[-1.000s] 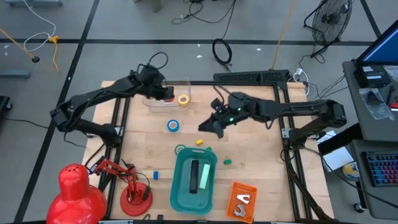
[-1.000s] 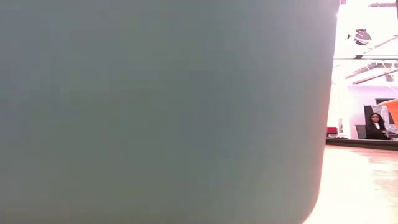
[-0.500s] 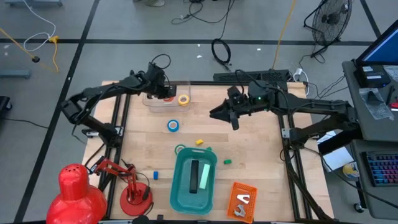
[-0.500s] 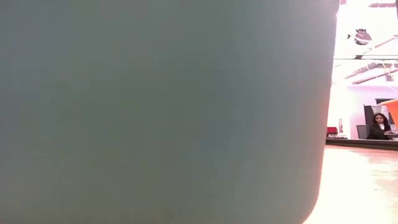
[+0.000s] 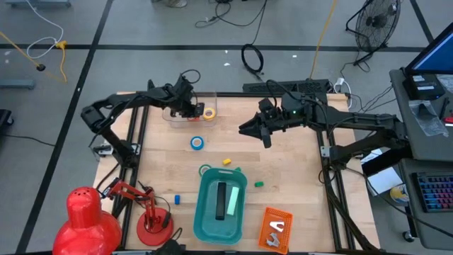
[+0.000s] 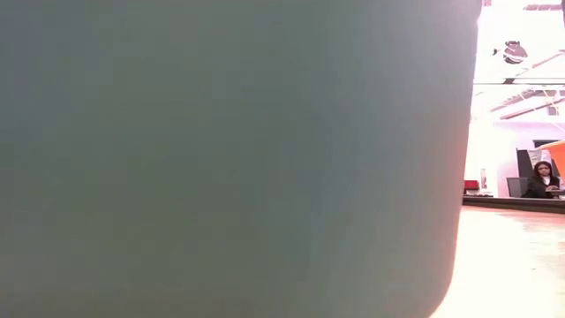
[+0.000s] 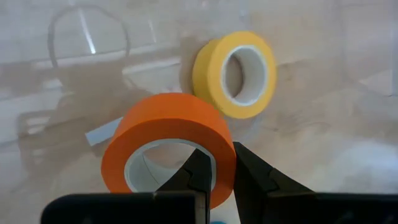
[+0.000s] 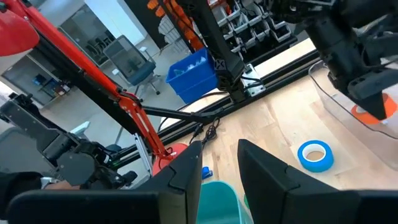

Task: Pick and place Stapler, Stapler remover, tape
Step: Put the orange tape into the transparent bin, then put the right green stapler into the green bin

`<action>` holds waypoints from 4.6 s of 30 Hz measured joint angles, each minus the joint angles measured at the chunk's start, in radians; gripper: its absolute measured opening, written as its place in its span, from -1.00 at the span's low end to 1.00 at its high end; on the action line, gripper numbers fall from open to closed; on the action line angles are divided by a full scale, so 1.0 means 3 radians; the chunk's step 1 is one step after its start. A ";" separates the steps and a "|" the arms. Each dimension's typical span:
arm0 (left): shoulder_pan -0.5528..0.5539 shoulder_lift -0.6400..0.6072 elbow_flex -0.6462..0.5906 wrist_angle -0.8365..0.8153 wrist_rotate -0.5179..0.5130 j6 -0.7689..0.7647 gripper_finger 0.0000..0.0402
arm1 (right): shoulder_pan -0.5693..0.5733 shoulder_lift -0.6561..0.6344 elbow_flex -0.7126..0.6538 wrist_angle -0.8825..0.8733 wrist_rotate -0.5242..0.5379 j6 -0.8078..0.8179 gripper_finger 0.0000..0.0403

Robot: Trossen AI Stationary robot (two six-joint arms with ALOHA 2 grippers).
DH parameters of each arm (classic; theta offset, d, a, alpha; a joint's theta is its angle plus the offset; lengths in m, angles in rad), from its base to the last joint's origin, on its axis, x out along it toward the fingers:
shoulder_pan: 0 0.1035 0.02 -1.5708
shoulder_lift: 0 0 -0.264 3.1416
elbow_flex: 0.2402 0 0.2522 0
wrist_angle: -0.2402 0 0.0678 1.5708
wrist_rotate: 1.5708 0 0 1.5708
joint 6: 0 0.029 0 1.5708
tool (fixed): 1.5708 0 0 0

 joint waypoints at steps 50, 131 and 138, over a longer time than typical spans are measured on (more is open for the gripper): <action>-0.0123 -0.0752 0.0322 0.0107 0.0458 0.0005 -0.19 | 0.0000 0.0001 0.0000 -0.0037 -0.0005 -0.0072 -0.53; -0.0778 -0.1086 0.0321 0.1311 0.0374 -0.0504 -0.19 | -0.0066 0.0003 -0.0001 0.0089 0.0015 -0.0043 -0.53; -0.0816 -0.1086 0.0321 0.1310 0.0376 -0.0517 -0.19 | -0.0065 0.0003 -0.0001 0.0089 0.0014 -0.0045 -0.53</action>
